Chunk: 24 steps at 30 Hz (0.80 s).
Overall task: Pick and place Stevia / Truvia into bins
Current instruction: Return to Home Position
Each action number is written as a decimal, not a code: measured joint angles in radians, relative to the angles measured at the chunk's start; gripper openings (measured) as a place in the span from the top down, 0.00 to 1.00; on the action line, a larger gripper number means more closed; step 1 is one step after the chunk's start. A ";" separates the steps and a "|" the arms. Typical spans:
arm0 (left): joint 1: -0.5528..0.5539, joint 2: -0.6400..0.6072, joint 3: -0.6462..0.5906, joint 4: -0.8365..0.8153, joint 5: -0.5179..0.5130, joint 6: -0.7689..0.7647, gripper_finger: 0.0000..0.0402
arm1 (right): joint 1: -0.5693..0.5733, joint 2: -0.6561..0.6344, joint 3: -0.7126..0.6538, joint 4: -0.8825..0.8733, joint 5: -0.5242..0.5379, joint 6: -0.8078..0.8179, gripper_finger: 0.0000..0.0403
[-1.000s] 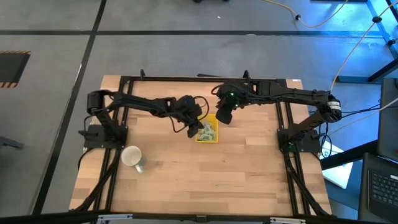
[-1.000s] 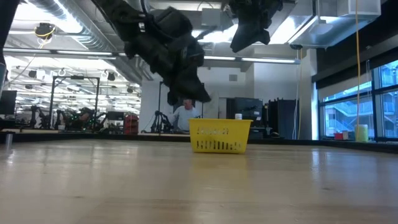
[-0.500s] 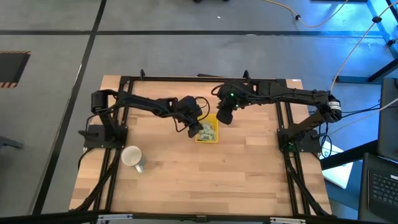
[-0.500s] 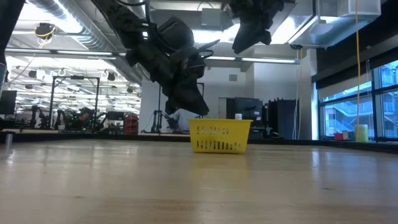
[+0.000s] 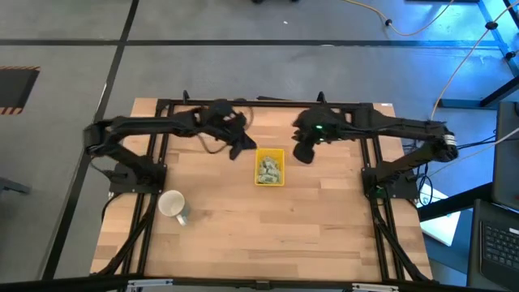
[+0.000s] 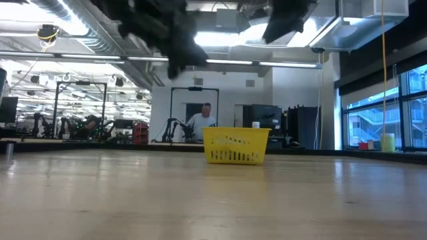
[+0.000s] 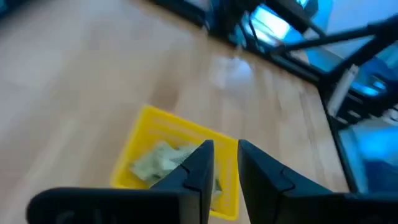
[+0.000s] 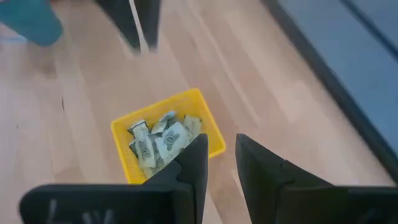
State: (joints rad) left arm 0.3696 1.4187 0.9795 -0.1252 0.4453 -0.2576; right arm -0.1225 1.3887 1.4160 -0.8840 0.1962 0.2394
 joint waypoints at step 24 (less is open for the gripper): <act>0.013 -0.907 -0.471 0.063 -0.363 0.020 0.85 | 0.029 -0.717 -0.801 0.616 -0.069 0.092 0.78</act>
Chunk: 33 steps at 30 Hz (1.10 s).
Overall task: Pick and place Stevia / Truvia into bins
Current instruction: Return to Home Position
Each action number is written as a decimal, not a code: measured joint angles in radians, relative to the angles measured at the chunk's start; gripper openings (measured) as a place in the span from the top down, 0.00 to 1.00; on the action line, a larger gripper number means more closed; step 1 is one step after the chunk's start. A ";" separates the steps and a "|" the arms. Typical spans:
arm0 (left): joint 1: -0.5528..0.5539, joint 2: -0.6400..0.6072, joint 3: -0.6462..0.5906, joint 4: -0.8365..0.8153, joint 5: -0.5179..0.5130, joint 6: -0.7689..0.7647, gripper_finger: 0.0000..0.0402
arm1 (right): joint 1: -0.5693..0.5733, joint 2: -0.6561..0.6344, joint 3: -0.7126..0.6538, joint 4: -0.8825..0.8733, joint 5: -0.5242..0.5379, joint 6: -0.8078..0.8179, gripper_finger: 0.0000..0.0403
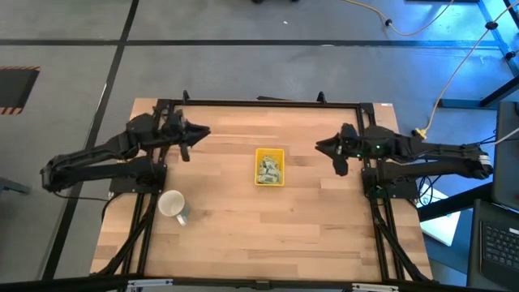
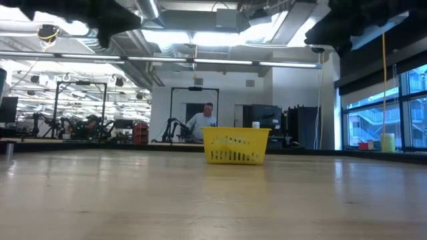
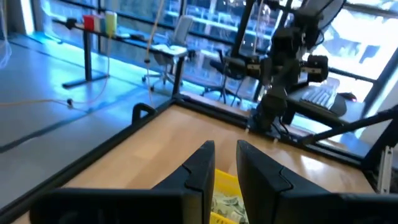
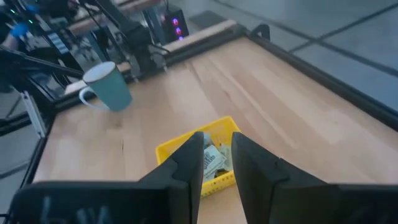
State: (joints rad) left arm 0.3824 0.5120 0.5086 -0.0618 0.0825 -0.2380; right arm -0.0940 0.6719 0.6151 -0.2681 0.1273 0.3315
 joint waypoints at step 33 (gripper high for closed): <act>0.000 -0.509 -0.333 0.013 -0.129 -0.124 0.85 | 0.000 -0.568 -0.248 0.074 0.000 -0.078 0.78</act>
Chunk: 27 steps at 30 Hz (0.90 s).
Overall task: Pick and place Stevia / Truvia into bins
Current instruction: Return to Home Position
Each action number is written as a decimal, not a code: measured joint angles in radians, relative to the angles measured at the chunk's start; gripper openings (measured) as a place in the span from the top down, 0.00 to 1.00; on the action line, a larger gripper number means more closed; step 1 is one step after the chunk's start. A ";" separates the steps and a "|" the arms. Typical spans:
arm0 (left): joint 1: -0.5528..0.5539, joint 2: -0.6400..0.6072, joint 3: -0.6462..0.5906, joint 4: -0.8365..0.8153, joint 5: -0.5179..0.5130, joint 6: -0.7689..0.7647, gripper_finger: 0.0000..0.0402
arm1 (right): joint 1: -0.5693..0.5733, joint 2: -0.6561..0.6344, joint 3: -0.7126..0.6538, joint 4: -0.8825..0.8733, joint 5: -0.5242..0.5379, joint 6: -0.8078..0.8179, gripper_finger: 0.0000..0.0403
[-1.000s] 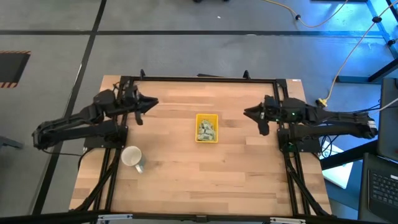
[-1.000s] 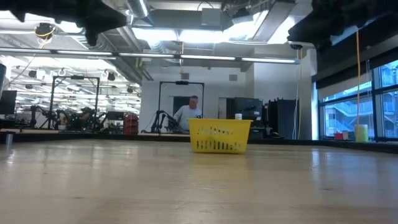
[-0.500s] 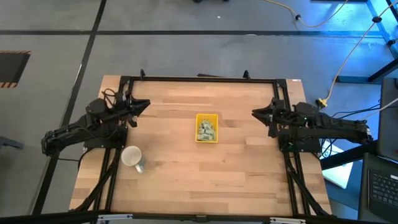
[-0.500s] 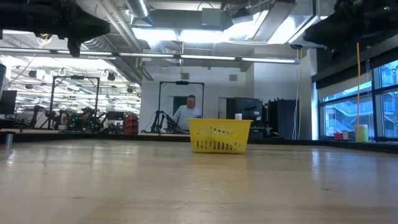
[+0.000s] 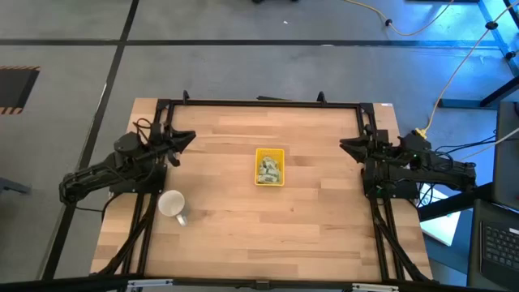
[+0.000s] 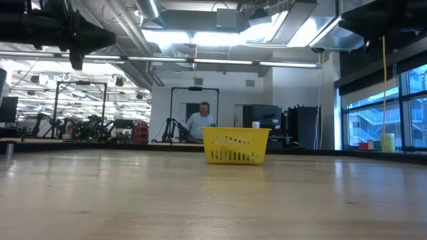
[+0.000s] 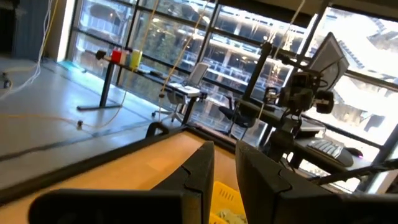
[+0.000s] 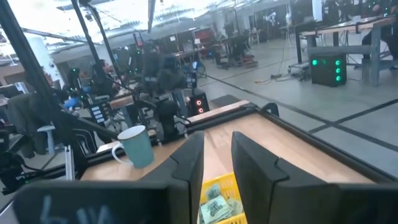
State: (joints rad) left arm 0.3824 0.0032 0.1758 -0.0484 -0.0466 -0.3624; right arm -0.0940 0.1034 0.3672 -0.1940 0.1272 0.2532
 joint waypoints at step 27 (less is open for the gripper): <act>-0.001 0.005 -0.107 0.068 -0.084 -0.001 0.85 | 0.000 -0.009 0.000 -0.005 0.000 -0.001 0.78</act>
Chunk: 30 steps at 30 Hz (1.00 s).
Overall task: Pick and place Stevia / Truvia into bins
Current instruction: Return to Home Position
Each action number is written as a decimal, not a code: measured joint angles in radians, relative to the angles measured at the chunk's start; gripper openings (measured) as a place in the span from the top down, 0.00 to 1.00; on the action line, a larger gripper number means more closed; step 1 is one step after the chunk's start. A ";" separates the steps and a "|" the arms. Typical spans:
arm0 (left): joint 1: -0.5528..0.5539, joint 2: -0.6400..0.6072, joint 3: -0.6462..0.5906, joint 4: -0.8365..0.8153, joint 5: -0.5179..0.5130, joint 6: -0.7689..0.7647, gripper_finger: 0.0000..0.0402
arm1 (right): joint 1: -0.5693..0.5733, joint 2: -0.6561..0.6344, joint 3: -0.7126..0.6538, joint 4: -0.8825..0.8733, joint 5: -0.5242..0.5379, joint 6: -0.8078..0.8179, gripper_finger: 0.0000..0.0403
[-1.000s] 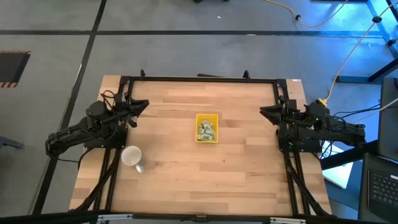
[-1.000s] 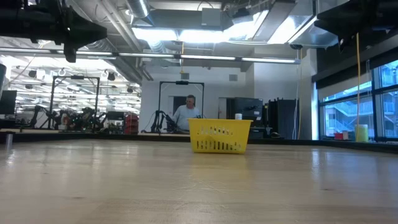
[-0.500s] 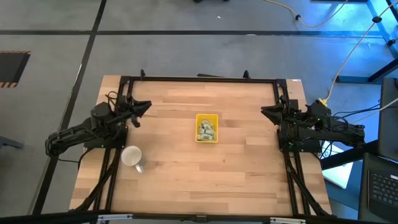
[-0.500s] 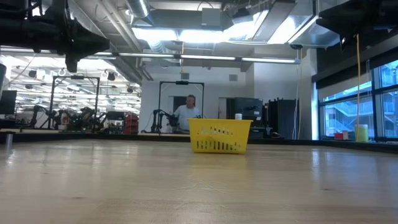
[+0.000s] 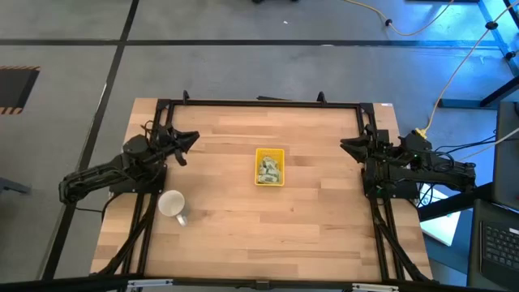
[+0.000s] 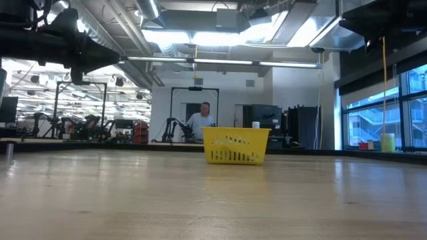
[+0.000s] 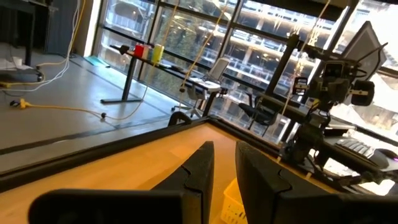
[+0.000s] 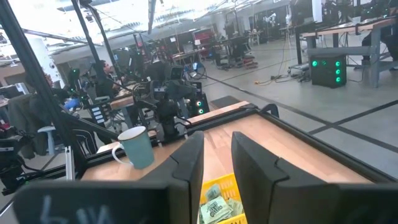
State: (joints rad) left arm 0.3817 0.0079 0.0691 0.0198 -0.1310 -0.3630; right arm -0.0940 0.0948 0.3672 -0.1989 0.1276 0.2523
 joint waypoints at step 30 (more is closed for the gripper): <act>0.000 0.001 -0.014 -0.104 -0.056 -0.020 0.85 | 0.000 0.000 0.000 -0.012 0.000 0.001 0.78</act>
State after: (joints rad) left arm 0.3817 0.0090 0.0547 -0.0838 -0.1873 -0.3832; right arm -0.0939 0.0948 0.3672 -0.2106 0.1276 0.2535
